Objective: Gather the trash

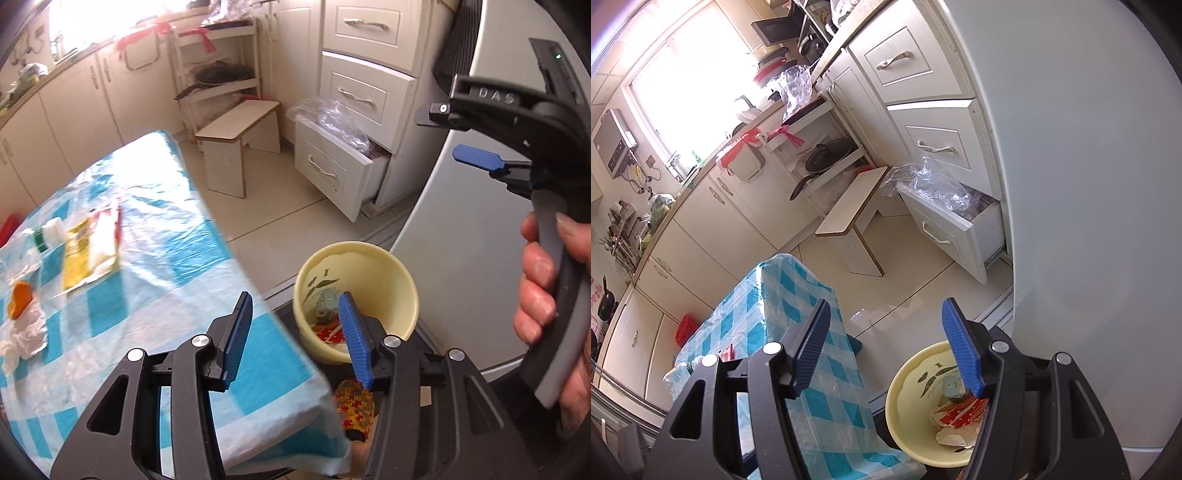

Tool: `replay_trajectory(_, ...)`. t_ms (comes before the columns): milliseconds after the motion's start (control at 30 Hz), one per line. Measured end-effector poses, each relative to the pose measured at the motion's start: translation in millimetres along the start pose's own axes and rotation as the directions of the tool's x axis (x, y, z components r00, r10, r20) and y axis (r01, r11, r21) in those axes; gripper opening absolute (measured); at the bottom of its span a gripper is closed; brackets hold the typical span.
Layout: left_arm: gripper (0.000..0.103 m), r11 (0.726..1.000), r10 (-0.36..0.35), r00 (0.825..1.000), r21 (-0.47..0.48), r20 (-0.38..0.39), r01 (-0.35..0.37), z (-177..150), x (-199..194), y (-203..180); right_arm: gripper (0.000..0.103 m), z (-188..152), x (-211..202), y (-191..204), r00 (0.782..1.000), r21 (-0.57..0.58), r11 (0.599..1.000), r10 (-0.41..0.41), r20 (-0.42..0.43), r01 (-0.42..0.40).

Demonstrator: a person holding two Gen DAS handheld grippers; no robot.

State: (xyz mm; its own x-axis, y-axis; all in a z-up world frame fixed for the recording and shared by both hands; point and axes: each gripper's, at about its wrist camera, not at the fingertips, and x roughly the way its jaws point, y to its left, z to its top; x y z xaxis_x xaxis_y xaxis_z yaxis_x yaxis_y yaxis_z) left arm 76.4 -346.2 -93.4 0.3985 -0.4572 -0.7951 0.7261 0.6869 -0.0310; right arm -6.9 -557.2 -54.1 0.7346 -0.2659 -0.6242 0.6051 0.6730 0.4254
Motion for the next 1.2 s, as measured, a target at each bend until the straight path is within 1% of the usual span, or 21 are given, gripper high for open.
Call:
replay_trajectory(133,0.048,0.998,0.047,0.998,-0.048,0.029,-0.045,-15,-22,33,0.063,-3,4,12,1.0,-0.036,0.999,0.002,-0.004,-0.002)
replay_trajectory(233,0.048,0.99,0.092,0.995,-0.107,0.042,-0.087,-27,-38,66,0.063,-5,8,24,1.0,-0.064,0.998,0.007,-0.009,-0.007)
replay_trajectory(367,0.048,0.965,0.174,0.983,-0.209,0.05,-0.16,-43,-56,122,0.064,-12,14,42,1.0,-0.108,0.994,0.014,-0.023,-0.016)
replay_trajectory(467,0.048,0.93,0.249,0.967,-0.292,0.058,-0.222,-56,-71,167,0.064,-17,20,58,0.999,-0.145,0.989,0.021,-0.036,-0.026)
replay_trajectory(533,0.049,0.901,0.299,0.952,-0.346,0.061,-0.261,-66,-82,197,0.064,-20,24,68,0.998,-0.167,0.985,0.026,-0.048,-0.034)
replay_trajectory(600,0.052,0.872,0.342,0.938,-0.389,0.053,-0.296,-74,-89,224,0.064,-24,28,77,0.997,-0.185,0.981,0.037,-0.063,-0.048)
replay_trajectory(667,0.053,0.846,0.378,0.925,-0.42,0.038,-0.328,-81,-92,250,0.065,-29,31,89,0.996,-0.208,0.976,0.048,-0.077,-0.063)
replay_trajectory(767,0.055,0.828,0.414,0.91,-0.428,0.028,-0.363,-85,-92,280,0.067,-37,37,106,0.992,-0.245,0.965,0.068,-0.102,-0.091)
replay_trajectory(833,0.061,0.828,0.423,0.906,-0.416,0.023,-0.377,-87,-90,294,0.067,-43,41,119,0.99,-0.271,0.956,0.079,-0.119,-0.109)
replay_trajectory(867,0.062,0.829,0.427,0.904,-0.406,0.018,-0.384,-86,-86,299,0.067,-46,43,125,0.988,-0.283,0.952,0.085,-0.129,-0.119)
replay_trajectory(933,0.065,0.838,0.425,0.905,-0.384,0.011,-0.389,-84,-76,305,0.067,-52,47,139,0.984,-0.307,0.941,0.099,-0.149,-0.141)
replay_trajectory(1033,0.066,0.854,0.409,0.912,-0.35,-0.003,-0.384,-81,-59,312,0.067,-64,53,160,0.977,-0.339,0.924,0.121,-0.177,-0.176)
replay_trajectory(1200,0.065,0.862,0.392,0.92,-0.34,-0.025,-0.376,-80,-38,318,0.067,-83,64,198,0.96,-0.382,0.892,0.16,-0.231,-0.24)
